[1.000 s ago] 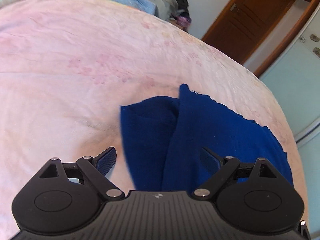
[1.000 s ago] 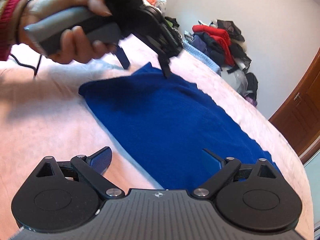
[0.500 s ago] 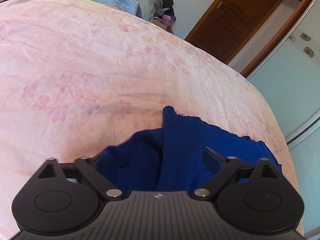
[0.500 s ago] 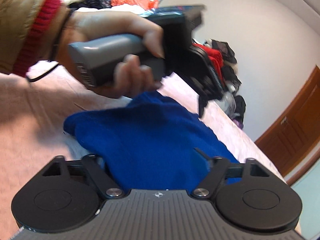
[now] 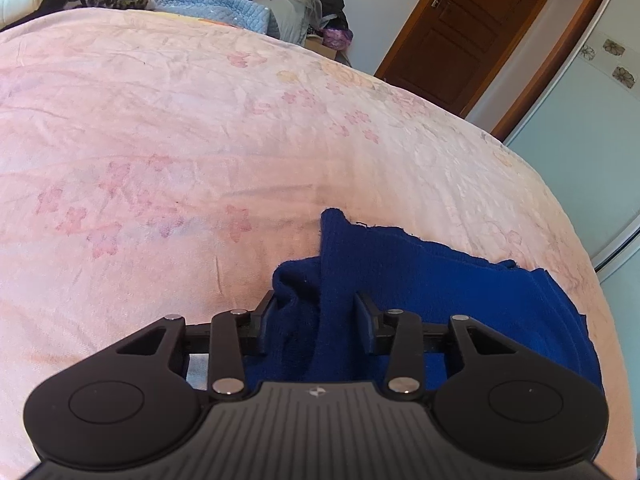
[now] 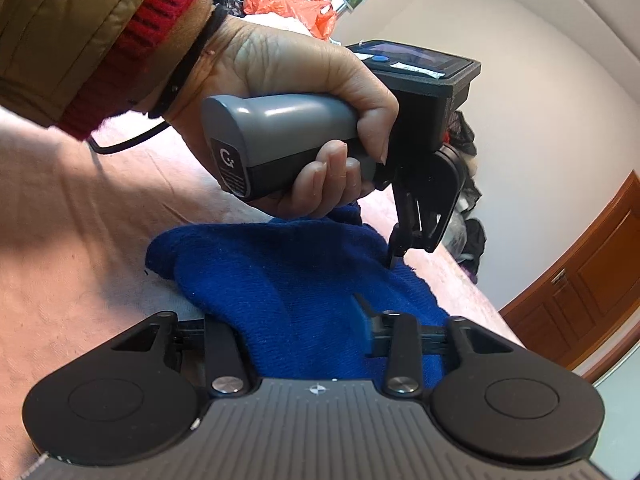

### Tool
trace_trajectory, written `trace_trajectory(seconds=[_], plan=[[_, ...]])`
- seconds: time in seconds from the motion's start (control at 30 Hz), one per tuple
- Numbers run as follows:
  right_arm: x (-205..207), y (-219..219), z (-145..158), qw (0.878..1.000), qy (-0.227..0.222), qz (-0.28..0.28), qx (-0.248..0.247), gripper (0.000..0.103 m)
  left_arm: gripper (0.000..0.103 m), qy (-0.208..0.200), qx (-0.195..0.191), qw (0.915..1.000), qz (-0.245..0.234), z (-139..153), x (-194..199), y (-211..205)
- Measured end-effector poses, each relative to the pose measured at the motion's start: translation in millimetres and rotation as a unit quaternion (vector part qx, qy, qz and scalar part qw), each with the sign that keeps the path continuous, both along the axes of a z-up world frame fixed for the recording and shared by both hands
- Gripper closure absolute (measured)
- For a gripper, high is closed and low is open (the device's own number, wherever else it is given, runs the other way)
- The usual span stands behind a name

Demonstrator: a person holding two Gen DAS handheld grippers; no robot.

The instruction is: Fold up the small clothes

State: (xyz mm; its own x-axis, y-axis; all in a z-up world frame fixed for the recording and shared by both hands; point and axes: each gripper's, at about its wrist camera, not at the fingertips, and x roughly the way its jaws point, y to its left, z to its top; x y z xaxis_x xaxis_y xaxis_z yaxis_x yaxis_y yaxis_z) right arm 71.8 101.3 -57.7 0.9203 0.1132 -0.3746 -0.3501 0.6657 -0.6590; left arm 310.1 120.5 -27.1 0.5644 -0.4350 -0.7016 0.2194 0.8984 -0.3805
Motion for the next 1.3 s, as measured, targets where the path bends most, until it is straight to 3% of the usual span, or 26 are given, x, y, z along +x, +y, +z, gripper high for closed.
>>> trace_trajectory(seconds=[0.13,0.3,0.43,0.93,1.1,1.27,1.3], plan=[[-3.8,-7.6,4.8,1.000,0.014,0.003,0.024,0.053,0.057,-0.024,0.030,0.9993,0.000,0.3,-9.4,-7.9],[-11.8,-4.9,5.7,1.000,0.008,0.003,0.019,0.053,0.039,-0.055,0.080,0.9951,-0.017,0.1,-17.6,-28.3],[-17.4,-2.7,3.9,1.000,0.005,0.004,0.016,0.053,0.036,-0.079,0.127,0.9884,-0.025,-2.1,-24.2,-41.6],[-17.0,-3.3,3.6,1.000,0.002,0.004,0.012,0.053,0.027,-0.099,0.137,0.9854,-0.017,-7.0,-30.1,-41.3],[-16.7,-4.1,4.8,1.000,0.004,0.003,0.015,0.052,0.019,-0.114,0.142,0.9832,-0.006,-10.9,-34.4,-42.0],[-9.5,-16.3,17.1,0.997,0.038,-0.001,0.063,0.052,0.017,-0.119,0.140,0.9829,0.002,-12.5,-35.5,-40.8],[-6.6,-20.4,19.0,0.996,0.045,-0.005,0.077,0.048,0.017,-0.120,0.140,0.9828,0.003,-12.6,-35.7,-40.7]])
